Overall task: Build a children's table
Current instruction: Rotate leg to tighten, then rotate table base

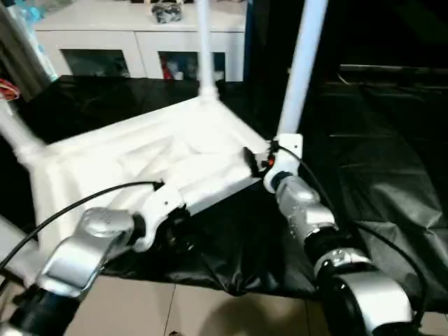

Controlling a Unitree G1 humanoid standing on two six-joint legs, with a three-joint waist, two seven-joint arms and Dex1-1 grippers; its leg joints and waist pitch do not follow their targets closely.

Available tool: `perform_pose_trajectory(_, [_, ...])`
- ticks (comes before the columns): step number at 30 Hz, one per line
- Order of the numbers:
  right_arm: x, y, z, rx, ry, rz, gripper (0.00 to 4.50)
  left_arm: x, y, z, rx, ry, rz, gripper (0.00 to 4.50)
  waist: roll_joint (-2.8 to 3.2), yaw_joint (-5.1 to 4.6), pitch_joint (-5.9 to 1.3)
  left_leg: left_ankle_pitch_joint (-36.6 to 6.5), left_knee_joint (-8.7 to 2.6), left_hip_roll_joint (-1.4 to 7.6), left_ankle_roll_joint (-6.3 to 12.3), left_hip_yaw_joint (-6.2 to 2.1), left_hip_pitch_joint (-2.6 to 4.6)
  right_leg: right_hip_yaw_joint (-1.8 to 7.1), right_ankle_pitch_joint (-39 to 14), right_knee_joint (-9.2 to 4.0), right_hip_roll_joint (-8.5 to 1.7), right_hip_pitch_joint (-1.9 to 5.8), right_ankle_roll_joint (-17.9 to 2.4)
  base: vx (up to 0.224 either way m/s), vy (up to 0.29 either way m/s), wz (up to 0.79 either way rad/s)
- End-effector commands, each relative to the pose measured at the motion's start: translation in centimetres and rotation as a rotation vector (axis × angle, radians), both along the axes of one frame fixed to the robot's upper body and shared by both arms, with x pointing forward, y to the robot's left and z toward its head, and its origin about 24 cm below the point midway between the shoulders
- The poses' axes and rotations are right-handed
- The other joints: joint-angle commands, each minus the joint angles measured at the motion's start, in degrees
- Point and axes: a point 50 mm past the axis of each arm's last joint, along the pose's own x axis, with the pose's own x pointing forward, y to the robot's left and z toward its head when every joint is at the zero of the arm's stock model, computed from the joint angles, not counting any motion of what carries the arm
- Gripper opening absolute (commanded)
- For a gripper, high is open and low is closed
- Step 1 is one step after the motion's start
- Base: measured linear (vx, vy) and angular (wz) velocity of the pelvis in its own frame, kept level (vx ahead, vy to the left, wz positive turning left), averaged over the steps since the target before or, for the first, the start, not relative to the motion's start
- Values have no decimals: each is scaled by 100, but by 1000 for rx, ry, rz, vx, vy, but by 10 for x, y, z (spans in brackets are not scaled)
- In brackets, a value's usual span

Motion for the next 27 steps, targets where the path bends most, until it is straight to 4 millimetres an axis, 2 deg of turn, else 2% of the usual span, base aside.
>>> perform_pose_trajectory(1, [7, -40, 10, 2, -33, -169, 374, 7, 15, -2, 74, -18, 76, 439, 88, -46, -390, -2038, -458, 151, -185, -42, 166, 265, -1560, -379, -260, 213, -1205, 0, 0, 0])
perform_pose_trajectory(4, [9, -55, 13, -2, -39, -214, 374, 9, 11, -2, 69, -22, 68, 446, 80, 3, -399, -2030, -434, 149, -178, -14, 208, 273, -1525, -385, -246, 168, -1233, 0, 0, 0])
perform_pose_trajectory(6, [10, -63, 15, -7, -44, -241, 374, 10, 9, -4, 68, -27, 65, 446, 97, 9, -401, -1947, -441, 144, -165, -26, 165, 267, -1438, -367, -238, 208, -1211, 0, 0, 0])
perform_pose_trajectory(9, [12, -78, 19, -27, -60, -283, 374, 14, 6, -6, 68, -55, 67, 446, 83, 8, -424, -1829, -424, 133, -127, -36, 135, 255, -1311, -351, -247, 234, -1236, 0, 0, 0])
perform_pose_trajectory(10, [12, -88, 22, -42, -70, -310, 374, 19, 3, -6, 52, -75, 77, 446, 69, 0, -421, -1757, -422, 126, -96, -37, 101, 253, -1242, -342, -249, 256, -1246, 0, 0, 0])
perform_pose_trajectory(11, [12, -98, 25, -61, -82, -330, 374, 22, -1, -6, 33, -93, 86, 446, 65, -4, -429, -1704, -405, 118, -54, -26, 107, 248, -1206, -352, -244, 255, -1265, 0, 0, 0])
perform_pose_trajectory(12, [12, -98, 25, -61, -82, -330, 374, 22, -1, -6, 33, -93, 86, 446, 57, 2, -436, -1662, -393, 117, -31, -19, 113, 250, -1162, -353, -246, 251, -1285, 0, 0, 0])
perform_pose_trajectory(13, [11, -103, 26, -76, -86, -338, 374, 24, -3, -6, 15, -104, 92, 446, 47, 1, -441, -1535, -388, 116, 14, -24, 74, 248, -1058, -328, -253, 282, -1315, 0, 0, 0])
perform_pose_trajectory(16, [8, -119, 27, -124, -96, -351, 374, 26, -8, 0, -82, -151, 100, 446, 67, -11, -452, -1348, -358, 109, 122, -17, 59, 235, -882, -318, -250, 295, -1390, 0, 0, 0])
perform_pose_trajectory(20, [5, -127, 27, -135, -104, -348, 374, 23, -10, 9, -207, -213, 87, 446, 37, -27, -454, -1318, -343, 116, 242, -7, 42, 227, -885, -319, -251, 306, -1451, 0, 0, 0])
perform_pose_trajectory(21, [4, -127, 25, -124, -109, -292, 374, 18, -8, 13, -298, -219, 106, 446, 37, -31, -451, -1342, -343, 116, 258, -7, 44, 224, -918, -322, -245, 302, -1450, 0, 0, 0])
perform_pose_trajectory(23, [1, -124, 23, -103, -116, -220, 374, 12, -4, 14, -372, -221, 124, 446, 31, -54, -444, -1414, -342, 131, 326, -4, 44, 224, -1005, -329, -245, 297, -1474, 0, 0, 0])
perform_pose_trajectory(25, [-1, -121, 21, -85, -126, -152, 374, 5, 2, 12, -422, -213, 148, 446, 16, -82, -433, -1429, -351, 140, 398, -4, 24, 221, -1012, -332, -241, 310, -1470, 0, 0, 0])
perform_pose_trajectory(26, [-2, -119, 21, -80, -131, -128, 374, 3, 4, 12, -431, -213, 153, 446, 24, -100, -441, -1429, -342, 135, 432, -3, 39, 218, -1068, -336, -229, 296, -1471, 0, 0, 0])
perform_pose_trajectory(27, [-6, -115, 19, -54, -141, -44, 374, -5, 12, 9, -452, -199, 168, 446, 21, -109, -418, -1506, -359, 144, 433, -3, 45, 219, -1213, -360, -221, 279, -1457, 0, 0, 0])
